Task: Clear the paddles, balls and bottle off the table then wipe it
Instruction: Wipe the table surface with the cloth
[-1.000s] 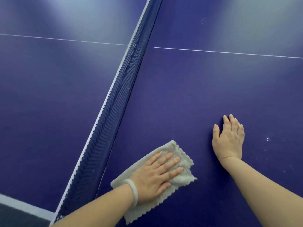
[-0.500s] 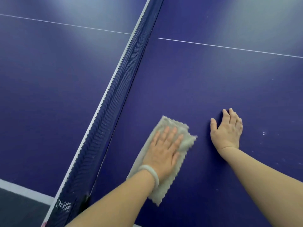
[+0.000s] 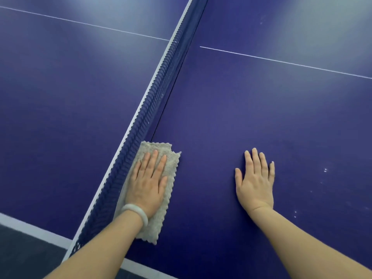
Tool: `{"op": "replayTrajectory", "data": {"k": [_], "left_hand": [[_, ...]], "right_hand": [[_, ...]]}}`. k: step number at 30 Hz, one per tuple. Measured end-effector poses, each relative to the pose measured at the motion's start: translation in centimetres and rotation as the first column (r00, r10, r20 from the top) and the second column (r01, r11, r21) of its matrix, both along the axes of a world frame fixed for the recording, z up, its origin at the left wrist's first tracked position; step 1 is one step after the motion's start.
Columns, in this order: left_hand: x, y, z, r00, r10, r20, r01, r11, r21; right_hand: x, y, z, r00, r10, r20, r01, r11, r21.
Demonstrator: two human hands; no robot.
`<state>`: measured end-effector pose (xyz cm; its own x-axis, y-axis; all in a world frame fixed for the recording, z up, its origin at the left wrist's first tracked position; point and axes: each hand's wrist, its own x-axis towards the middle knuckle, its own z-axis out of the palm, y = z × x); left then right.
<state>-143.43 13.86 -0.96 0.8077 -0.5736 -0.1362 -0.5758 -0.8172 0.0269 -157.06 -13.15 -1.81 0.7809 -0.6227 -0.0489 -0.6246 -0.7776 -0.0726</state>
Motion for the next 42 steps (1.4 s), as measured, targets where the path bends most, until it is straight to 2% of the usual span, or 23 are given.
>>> {"op": "replayTrajectory", "data": {"k": [7, 15, 18, 22, 27, 30, 35, 38, 42], "left_hand": [[-6.9, 3.9, -0.1, 0.996, 0.067, -0.064, -0.067, 0.998, 0.006], [2.8, -4.8, 0.3, 0.989, 0.124, -0.081, -0.127, 0.991, -0.038], [4.3, -6.9, 0.0, 0.990, 0.125, -0.063, -0.126, 0.992, -0.007], [-0.1, -3.6, 0.1, 0.995, 0.073, -0.074, -0.075, 0.997, -0.021], [-9.9, 4.2, 0.8, 0.991, 0.109, -0.080, -0.109, 0.994, 0.014], [-10.7, 4.9, 0.9, 0.991, 0.098, -0.089, -0.095, 0.995, 0.037], [-5.7, -0.6, 0.4, 0.995, 0.024, -0.096, -0.023, 1.000, 0.016], [-2.9, -6.0, -0.1, 0.993, 0.081, -0.086, -0.082, 0.997, -0.013], [-5.7, -11.4, 0.2, 0.974, 0.162, -0.158, -0.174, 0.983, -0.064]], "right_hand": [[0.0, 0.1, 0.0, 1.000, -0.014, 0.023, 0.013, 1.000, 0.016], [0.2, 0.2, 0.1, 0.999, -0.021, 0.040, 0.020, 1.000, 0.023], [0.1, 0.1, -0.1, 0.999, -0.025, 0.036, 0.024, 0.999, 0.026], [0.0, -0.1, -0.4, 0.999, -0.025, 0.044, 0.024, 0.999, 0.029], [-0.1, -0.1, -0.4, 0.999, -0.017, 0.048, 0.015, 0.999, 0.032], [-0.1, 0.0, -0.2, 0.998, -0.019, 0.058, 0.016, 0.999, 0.044], [0.0, -0.1, 0.2, 0.999, -0.019, 0.032, 0.017, 0.998, 0.053], [0.0, -0.1, 0.2, 1.000, -0.017, 0.016, 0.016, 0.999, 0.052], [-0.1, -0.2, 0.5, 1.000, -0.008, -0.007, 0.009, 0.997, 0.079]]}}
